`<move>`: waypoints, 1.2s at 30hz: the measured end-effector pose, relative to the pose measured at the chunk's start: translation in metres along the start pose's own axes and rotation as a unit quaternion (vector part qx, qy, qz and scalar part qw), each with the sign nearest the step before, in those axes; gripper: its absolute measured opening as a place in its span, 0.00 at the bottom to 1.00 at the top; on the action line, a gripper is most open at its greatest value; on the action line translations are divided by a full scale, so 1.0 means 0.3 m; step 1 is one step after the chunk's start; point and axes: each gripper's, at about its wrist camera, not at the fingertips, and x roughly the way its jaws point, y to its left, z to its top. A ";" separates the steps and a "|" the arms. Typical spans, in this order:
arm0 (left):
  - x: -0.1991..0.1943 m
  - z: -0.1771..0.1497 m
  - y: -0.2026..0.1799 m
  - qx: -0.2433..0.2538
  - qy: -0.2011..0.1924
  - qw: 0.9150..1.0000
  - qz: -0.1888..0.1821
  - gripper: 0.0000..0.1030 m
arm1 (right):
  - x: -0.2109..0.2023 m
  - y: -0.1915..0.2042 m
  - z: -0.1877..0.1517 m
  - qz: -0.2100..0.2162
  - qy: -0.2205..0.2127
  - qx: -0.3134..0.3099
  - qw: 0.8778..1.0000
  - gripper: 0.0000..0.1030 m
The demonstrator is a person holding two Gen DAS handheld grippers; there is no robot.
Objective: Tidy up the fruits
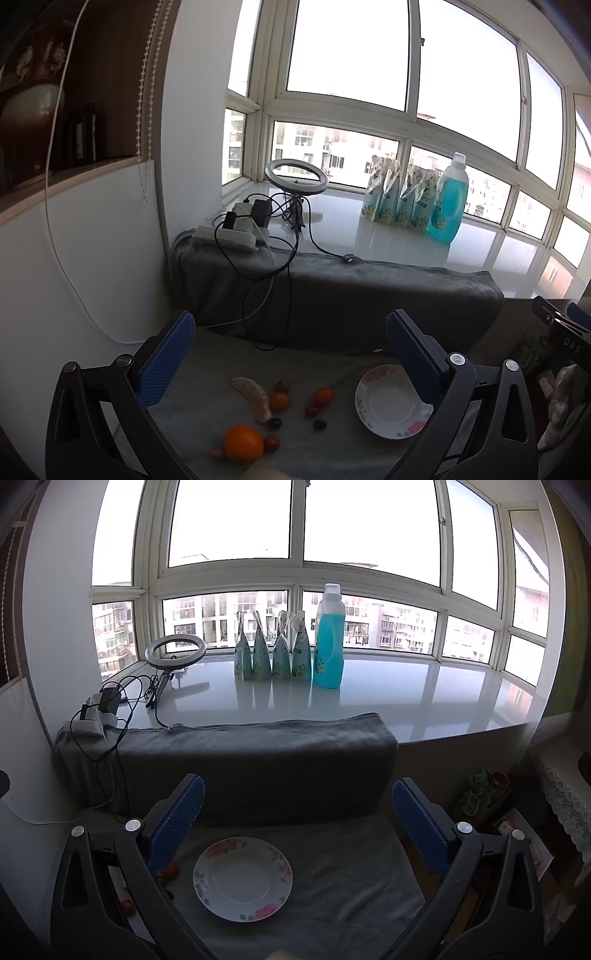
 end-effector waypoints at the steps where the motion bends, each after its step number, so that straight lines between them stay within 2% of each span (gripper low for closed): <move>1: 0.001 0.002 0.001 0.000 0.000 1.000 -0.001 0.99 | 0.000 -0.001 0.001 0.000 0.000 0.001 1.000 1.00; 36: -0.026 0.004 -0.001 -0.001 -0.009 1.000 -0.007 0.99 | -0.013 0.000 -0.004 0.001 0.001 0.002 1.000 1.00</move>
